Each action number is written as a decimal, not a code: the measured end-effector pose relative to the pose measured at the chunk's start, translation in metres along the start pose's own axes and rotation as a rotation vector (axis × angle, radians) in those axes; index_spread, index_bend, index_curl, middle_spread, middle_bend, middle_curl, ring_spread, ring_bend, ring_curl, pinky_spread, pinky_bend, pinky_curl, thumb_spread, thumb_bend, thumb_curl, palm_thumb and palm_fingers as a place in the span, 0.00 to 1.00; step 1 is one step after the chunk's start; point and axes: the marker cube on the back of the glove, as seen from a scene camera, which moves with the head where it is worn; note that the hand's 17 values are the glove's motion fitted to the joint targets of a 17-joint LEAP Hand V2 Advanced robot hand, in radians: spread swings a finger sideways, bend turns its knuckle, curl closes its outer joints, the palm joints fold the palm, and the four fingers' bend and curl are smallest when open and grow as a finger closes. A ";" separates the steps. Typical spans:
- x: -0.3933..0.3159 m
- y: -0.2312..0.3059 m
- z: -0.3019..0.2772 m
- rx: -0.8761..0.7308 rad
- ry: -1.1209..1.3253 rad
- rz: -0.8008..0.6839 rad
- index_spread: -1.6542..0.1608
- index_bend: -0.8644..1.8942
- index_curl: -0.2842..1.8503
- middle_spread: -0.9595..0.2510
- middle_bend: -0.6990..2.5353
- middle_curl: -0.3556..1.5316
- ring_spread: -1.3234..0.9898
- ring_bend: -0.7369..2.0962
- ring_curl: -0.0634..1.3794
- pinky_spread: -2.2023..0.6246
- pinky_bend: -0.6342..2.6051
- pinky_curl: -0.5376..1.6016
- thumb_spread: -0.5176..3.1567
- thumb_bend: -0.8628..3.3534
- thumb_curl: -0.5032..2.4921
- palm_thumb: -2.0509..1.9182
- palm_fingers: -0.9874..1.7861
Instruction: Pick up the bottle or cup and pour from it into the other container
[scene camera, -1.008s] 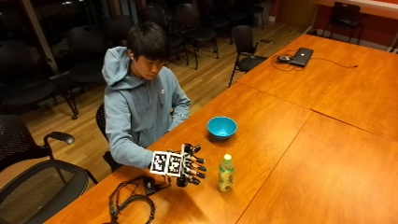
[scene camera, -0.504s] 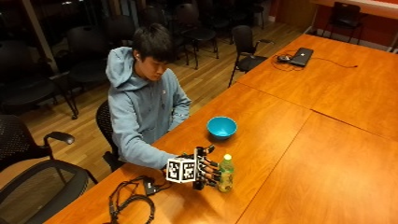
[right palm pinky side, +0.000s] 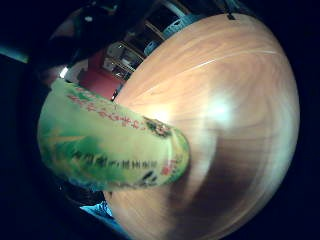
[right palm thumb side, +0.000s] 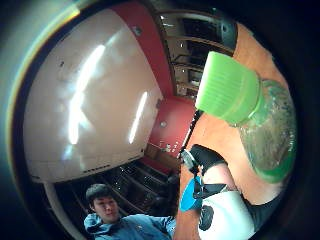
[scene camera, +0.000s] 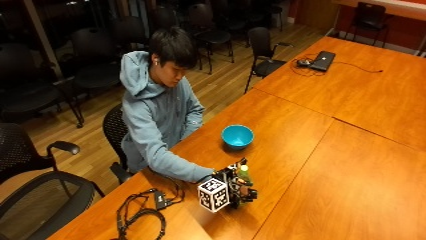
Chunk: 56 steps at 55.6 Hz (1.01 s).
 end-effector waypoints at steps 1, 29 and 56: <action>0.001 -0.001 0.001 0.007 0.001 -0.002 0.74 0.35 0.21 0.89 0.28 0.37 0.64 0.46 0.26 0.87 0.45 0.40 0.36 0.20 0.29 0.70 0.44; -0.009 -0.006 0.031 0.043 0.018 -0.004 0.85 0.38 0.28 0.78 0.32 0.42 0.52 0.46 0.30 0.73 0.39 0.39 0.28 0.20 0.34 0.78 0.78; -0.118 0.030 0.053 -0.308 0.170 -0.196 0.86 0.37 0.32 0.76 0.31 0.44 0.51 0.44 0.33 0.71 0.38 0.42 0.23 0.20 0.38 0.77 0.80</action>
